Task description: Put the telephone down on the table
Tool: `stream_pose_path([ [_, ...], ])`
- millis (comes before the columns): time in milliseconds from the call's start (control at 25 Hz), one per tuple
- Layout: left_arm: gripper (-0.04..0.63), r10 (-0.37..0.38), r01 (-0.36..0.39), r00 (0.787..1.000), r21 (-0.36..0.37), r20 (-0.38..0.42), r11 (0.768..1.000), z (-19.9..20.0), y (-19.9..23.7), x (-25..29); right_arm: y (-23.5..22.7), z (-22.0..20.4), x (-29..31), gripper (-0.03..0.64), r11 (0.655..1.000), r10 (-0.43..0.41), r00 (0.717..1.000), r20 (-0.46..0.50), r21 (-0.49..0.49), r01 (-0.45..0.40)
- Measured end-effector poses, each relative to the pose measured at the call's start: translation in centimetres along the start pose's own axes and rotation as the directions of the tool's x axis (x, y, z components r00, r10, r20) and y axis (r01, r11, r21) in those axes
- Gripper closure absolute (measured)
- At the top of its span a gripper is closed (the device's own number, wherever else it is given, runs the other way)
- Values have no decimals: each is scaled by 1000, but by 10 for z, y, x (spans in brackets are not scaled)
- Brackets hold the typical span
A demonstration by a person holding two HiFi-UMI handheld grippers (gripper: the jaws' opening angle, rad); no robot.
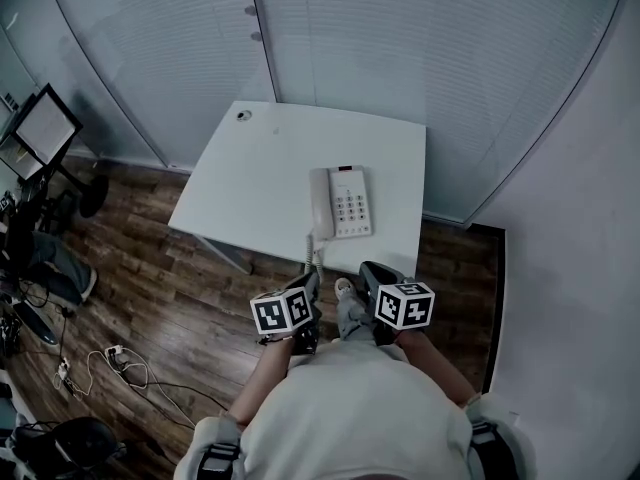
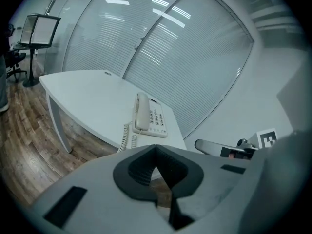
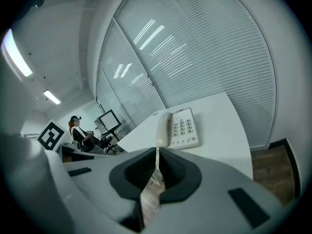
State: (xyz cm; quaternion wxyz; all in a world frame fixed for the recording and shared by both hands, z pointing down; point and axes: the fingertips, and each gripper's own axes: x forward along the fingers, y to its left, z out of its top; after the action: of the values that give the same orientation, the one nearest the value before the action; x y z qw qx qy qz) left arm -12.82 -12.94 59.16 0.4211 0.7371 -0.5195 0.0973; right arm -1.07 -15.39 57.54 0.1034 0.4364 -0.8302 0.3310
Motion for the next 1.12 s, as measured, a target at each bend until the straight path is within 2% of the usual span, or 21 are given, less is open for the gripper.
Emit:
stream_pose_path([
  [320,574,-8,8,1000,-23,10,1000,-7,0,-8,8,-4,-5,580,1000,11,1000,-5,-9,-11],
  [760,574,-18,18,1000,-14,-10,1000,-11,-5,-2,18,4,-8,597,997,42,999,7,-58,-42],
  [1120,574,-18,17,1000,-16,-22,1000,-12,-6,5,10,6,-7,597,998,31,999,16,-51,-30],
])
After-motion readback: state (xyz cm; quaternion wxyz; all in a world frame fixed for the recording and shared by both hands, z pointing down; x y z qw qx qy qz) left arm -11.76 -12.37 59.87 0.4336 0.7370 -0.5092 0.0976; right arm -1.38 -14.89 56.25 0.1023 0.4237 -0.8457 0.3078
